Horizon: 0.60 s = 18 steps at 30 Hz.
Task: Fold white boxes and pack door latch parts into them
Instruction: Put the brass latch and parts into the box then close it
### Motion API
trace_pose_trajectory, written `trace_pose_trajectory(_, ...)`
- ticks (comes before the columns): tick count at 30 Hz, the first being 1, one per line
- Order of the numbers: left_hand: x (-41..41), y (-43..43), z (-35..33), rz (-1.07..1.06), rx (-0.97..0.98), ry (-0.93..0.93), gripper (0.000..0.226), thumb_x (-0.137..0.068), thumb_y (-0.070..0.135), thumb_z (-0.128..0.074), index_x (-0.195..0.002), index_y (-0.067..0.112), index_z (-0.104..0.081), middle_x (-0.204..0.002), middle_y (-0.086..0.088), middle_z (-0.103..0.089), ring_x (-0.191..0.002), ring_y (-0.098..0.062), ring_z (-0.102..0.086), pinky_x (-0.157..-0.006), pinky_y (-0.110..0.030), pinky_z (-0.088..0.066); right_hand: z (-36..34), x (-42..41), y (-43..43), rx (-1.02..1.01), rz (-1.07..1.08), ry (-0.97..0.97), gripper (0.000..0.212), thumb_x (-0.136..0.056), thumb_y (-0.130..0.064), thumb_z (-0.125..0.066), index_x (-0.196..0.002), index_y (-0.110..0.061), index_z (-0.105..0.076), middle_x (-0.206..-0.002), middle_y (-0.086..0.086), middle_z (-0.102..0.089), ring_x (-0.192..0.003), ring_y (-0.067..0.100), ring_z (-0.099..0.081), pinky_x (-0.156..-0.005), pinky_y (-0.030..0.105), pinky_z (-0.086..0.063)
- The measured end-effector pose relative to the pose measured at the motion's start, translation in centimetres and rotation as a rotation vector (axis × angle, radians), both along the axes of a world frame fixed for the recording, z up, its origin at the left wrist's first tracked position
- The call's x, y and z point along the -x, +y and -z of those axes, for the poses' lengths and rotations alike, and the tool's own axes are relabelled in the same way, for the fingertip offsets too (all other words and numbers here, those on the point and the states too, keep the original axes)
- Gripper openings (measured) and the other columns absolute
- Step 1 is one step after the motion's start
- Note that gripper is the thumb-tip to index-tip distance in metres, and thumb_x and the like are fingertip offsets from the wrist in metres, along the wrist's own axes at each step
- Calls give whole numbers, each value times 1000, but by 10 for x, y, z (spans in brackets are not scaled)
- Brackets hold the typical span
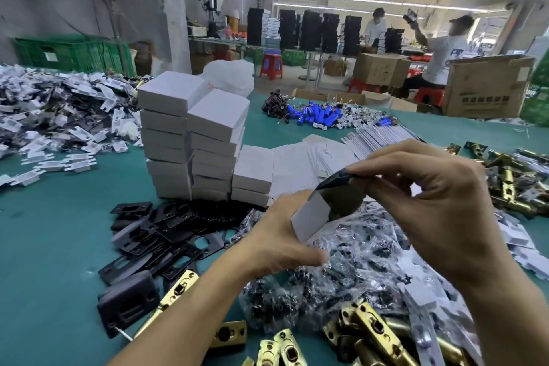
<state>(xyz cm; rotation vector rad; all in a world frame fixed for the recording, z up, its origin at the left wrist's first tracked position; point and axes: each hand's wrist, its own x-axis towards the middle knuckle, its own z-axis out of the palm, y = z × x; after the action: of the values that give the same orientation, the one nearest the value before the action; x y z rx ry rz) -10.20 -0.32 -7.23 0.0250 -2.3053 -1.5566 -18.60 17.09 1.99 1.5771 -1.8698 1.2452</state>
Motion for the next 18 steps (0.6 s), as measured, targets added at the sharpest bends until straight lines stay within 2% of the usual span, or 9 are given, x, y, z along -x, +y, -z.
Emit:
trace_pose_trajectory(2,0,0,0,-13,2,19,56,-65,19,-80,-118,15,-64,-110,-15,-65,-93,-29,-63,-74,-47,-50,2,2,0,-7,46,8,17,-77,-9,-76,-90,-21,-78,-88,-3,-69,-76,11,-65,-60,32,-49)
trace_pose_trajectory(3,1,0,0,-25,0,26,54,-64,21,-80,-116,22,-65,-108,-10,-66,-93,-25,-64,-74,-46,-51,3,3,-1,-10,67,8,18,-77,-8,-77,-90,-21,-78,-88,-1,-68,-76,12,-64,-60,34,-49)
trace_pose_trajectory(6,1,1,1,-47,-15,52,43,-64,26,-80,-103,36,-65,-91,5,-63,-77,-7,-57,-64,-24,-45,6,5,-1,-6,95,10,19,-77,-6,-79,-91,-18,-78,-85,1,-67,-74,11,-64,-61,31,-50)
trace_pose_trajectory(10,0,3,1,-44,-18,27,34,-65,22,-78,-83,46,-62,-74,22,-53,-62,2,-48,-56,-13,-37,6,4,-3,-7,97,37,18,-78,-7,-77,-94,-15,-78,-85,-1,-68,-78,-2,-61,-67,12,-46)
trace_pose_trajectory(12,0,3,2,-37,-15,3,29,-66,19,-76,-80,40,-61,-70,20,-51,-60,0,-46,-55,-16,-36,8,3,-5,-37,108,65,18,-78,-6,-78,-94,-14,-79,-85,-3,-69,-77,-4,-59,-66,16,-47)
trace_pose_trajectory(14,-1,3,2,-29,-25,-28,25,-66,18,-73,-86,28,-62,-74,15,-53,-63,-4,-49,-56,-22,-39,9,2,-7,-65,132,91,18,-78,-6,-79,-92,-16,-79,-83,-5,-69,-72,2,-56,-62,27,-49)
trace_pose_trajectory(16,-2,3,1,-16,-35,-58,32,-65,17,-72,-96,18,-63,-78,10,-56,-69,-7,-53,-60,-25,-43,9,3,-10,-93,168,105,20,-76,-5,-80,-92,-18,-80,-84,-5,-71,-74,14,-57,-61,37,-50)
trace_pose_trajectory(18,-4,4,0,17,-67,-88,44,-64,16,-73,-106,9,-64,-88,-8,-60,-79,-14,-57,-67,-34,-46,10,5,-10,-131,189,105,22,-76,-4,-79,-93,-19,-80,-83,-4,-73,-78,21,-58,-61,41,-51)
